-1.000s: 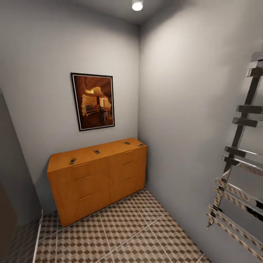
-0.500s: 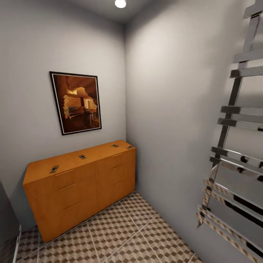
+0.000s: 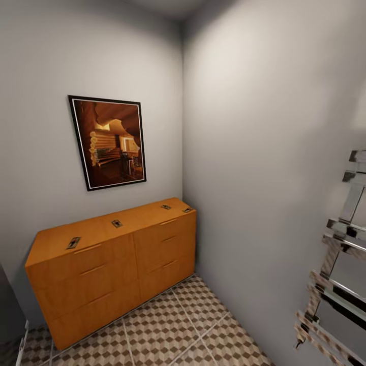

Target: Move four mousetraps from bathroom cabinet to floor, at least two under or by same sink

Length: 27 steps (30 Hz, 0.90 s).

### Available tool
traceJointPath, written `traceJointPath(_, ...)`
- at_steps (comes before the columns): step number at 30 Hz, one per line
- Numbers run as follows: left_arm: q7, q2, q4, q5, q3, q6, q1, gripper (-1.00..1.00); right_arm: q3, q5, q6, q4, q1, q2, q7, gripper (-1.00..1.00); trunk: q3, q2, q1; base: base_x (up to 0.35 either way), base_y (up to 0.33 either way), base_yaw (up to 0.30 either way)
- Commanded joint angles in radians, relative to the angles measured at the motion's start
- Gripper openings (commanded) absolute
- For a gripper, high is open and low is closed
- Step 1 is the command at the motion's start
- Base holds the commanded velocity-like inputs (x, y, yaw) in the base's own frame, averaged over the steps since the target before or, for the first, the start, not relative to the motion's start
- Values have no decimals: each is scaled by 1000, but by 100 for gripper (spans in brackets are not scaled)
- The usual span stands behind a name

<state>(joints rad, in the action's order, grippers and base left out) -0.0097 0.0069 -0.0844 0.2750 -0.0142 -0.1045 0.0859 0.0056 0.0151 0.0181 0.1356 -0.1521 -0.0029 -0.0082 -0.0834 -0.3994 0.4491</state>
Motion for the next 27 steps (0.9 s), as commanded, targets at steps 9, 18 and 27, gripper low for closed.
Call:
traceJointPath(9,-1,0,-2,6,-1,-6,0,100,1,5,3,0,0,0,-1,100,8,-1,1,308,-146,235)
traceJointPath(18,-1,-1,-2,6,-1,-6,0,100,2,6,3,-1,0,0,-1,100,17,-1,1,138,-209,238)
traceJointPath(27,-1,-1,-2,6,-1,-5,0,100,2,6,3,-1,0,0,-1,100,25,-1,1,-94,-227,239)
